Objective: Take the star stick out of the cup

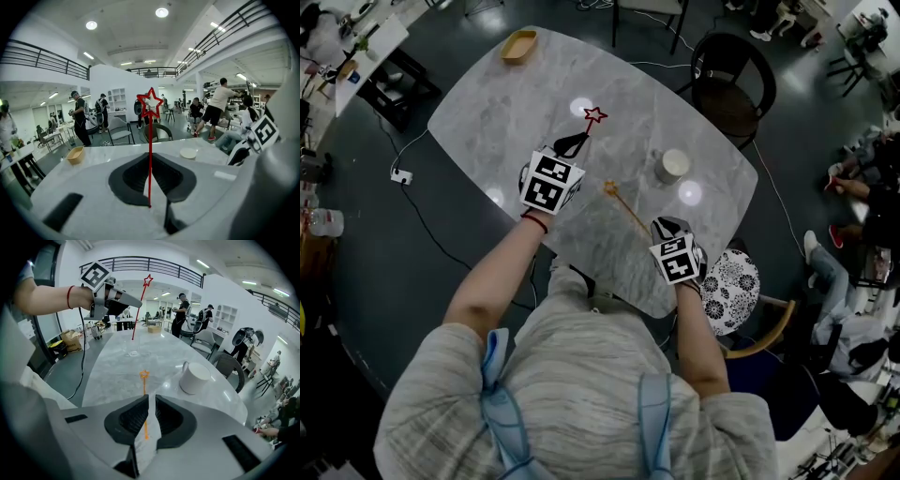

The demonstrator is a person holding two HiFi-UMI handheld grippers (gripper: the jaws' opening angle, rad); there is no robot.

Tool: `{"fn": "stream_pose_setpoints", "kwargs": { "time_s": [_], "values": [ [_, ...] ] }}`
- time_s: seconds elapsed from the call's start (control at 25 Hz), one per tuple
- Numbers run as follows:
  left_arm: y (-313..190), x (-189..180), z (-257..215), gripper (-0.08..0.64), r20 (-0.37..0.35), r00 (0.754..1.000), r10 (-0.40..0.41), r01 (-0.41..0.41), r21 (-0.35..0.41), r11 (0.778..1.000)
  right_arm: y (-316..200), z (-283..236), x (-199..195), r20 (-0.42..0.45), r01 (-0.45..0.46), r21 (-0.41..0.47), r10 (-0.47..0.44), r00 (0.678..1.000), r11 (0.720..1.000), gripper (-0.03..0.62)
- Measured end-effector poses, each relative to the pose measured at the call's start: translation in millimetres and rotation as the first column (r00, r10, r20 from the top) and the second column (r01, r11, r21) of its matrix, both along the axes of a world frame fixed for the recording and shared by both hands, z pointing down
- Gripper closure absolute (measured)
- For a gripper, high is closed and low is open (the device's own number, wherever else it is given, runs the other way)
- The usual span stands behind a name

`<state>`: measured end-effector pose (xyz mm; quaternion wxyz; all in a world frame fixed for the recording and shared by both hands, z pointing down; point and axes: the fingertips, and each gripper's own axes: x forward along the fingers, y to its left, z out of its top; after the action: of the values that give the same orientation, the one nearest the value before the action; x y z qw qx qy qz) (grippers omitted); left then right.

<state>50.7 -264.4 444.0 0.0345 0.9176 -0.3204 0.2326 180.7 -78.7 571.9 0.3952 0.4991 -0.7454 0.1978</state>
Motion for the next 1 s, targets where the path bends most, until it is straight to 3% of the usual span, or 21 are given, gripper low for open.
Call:
{"fn": "stream_pose_setpoints", "kwargs": {
  "time_s": [0.2,0.32,0.6,1.0],
  "values": [
    [26,13,9,0.532,-0.048,0.999,0.008,-0.013,-0.093,0.996,4,-7,3,-0.004,0.017,0.010,-0.017,1.000,1.000,0.571],
    [44,16,34,0.532,-0.079,0.997,-0.019,0.002,-0.207,0.978,10,-6,3,-0.005,0.021,0.004,-0.021,1.000,1.000,0.571],
    [81,16,91,0.532,-0.117,0.987,-0.115,0.049,-0.457,0.888,23,2,3,-0.004,0.024,-0.018,-0.024,1.000,1.000,0.571],
    [111,24,133,0.532,-0.139,0.972,-0.192,0.054,-0.658,0.751,32,10,8,0.004,0.015,-0.039,-0.015,1.000,0.999,0.571]
  ]
}}
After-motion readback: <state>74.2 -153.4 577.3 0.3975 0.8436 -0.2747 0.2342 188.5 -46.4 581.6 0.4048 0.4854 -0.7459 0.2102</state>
